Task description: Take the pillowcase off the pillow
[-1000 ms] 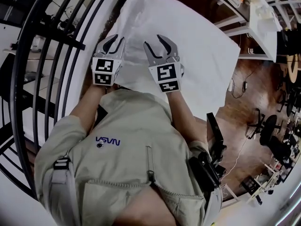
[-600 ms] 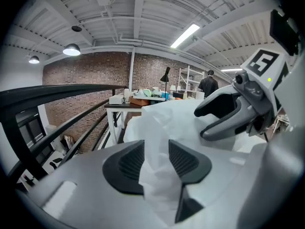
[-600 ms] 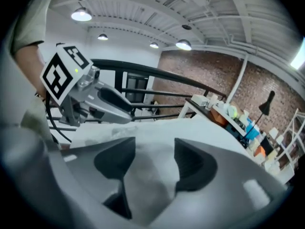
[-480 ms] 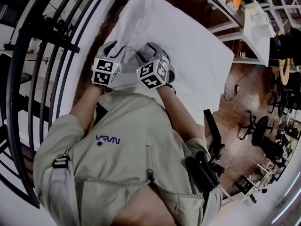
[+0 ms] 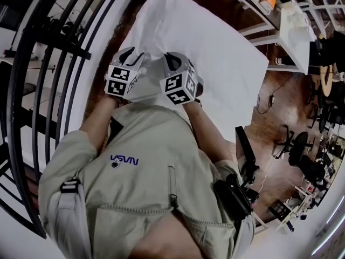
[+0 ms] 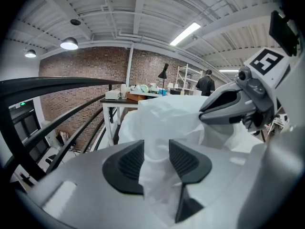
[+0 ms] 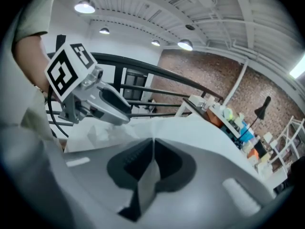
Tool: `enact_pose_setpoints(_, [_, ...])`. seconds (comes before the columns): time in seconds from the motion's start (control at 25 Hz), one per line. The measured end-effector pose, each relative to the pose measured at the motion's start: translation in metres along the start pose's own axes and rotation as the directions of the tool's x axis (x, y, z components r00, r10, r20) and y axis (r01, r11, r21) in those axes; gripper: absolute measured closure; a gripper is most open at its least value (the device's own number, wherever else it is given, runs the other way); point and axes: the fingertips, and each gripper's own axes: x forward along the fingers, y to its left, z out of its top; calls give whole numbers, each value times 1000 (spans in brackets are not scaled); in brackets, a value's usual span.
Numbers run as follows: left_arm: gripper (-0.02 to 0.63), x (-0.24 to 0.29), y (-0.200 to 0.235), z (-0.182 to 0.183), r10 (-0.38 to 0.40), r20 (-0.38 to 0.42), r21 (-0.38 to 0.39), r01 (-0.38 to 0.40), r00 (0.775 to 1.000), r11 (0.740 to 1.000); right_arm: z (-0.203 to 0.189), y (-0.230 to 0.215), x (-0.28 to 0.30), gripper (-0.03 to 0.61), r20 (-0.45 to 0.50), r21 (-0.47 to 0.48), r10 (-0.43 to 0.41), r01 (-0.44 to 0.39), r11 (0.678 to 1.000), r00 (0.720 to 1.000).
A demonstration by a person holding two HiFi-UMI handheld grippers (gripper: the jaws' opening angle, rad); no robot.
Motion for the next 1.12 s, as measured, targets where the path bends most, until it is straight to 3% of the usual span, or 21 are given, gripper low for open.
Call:
enact_pose_setpoints(0.4, [449,15,-43,3,-182,-25,5,182,983,983,-15,-14,-32,574,-4,89,-87,87,992,996])
enact_pose_setpoints(0.6, [448,4,-64,17,-277,11,9,277,961,961,-20,-13,-49,574,-3,138,-125,125,983,992])
enact_pose_setpoints(0.76, [410,-4,-85,24,-354,41,17,353,934,935,-27,-16,-62,574,-5,166,-157,155,974,988])
enact_pose_setpoints(0.84, [405,-3,-92,23,-358,36,23,357,933,934,-30,-18,-67,574,-7,179,-164,162,970,987])
enact_pose_setpoints(0.92, [408,3,-93,17,-325,4,51,324,946,945,-32,-16,-70,574,-4,187,-166,164,969,986])
enact_pose_setpoints(1.04, [531,12,-87,11,-245,-24,109,246,969,963,-31,-16,-71,574,5,190,-172,168,967,985])
enact_pose_setpoints(1.12, [592,11,-81,10,-211,-19,104,212,977,972,-37,-20,-70,575,-2,206,-180,176,962,984])
